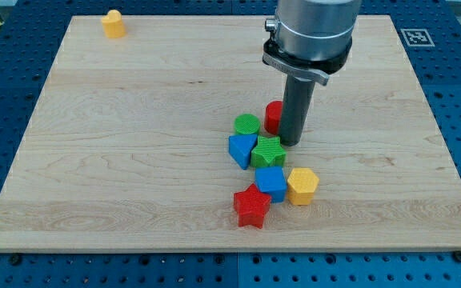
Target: Push the red circle near the yellow heart
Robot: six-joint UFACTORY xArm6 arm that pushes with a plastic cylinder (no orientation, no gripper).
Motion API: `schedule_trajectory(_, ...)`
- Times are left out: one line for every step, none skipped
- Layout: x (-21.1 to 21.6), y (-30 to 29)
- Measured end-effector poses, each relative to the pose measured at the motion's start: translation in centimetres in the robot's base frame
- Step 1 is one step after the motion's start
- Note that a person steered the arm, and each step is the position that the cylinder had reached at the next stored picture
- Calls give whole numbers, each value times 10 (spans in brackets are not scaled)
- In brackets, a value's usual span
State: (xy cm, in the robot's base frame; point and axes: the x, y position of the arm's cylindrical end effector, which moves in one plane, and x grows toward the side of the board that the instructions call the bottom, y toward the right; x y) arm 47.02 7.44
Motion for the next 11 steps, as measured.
schedule_trajectory(-18, -6)
schedule_trajectory(-41, -21)
schedule_trajectory(-69, -42)
schedule_trajectory(-100, -65)
schedule_trajectory(-120, -73)
schedule_trajectory(-121, -48)
schedule_trajectory(-134, -18)
schedule_trajectory(-144, -6)
schedule_trajectory(-143, -9)
schedule_trajectory(-143, -31)
schedule_trajectory(-146, -55)
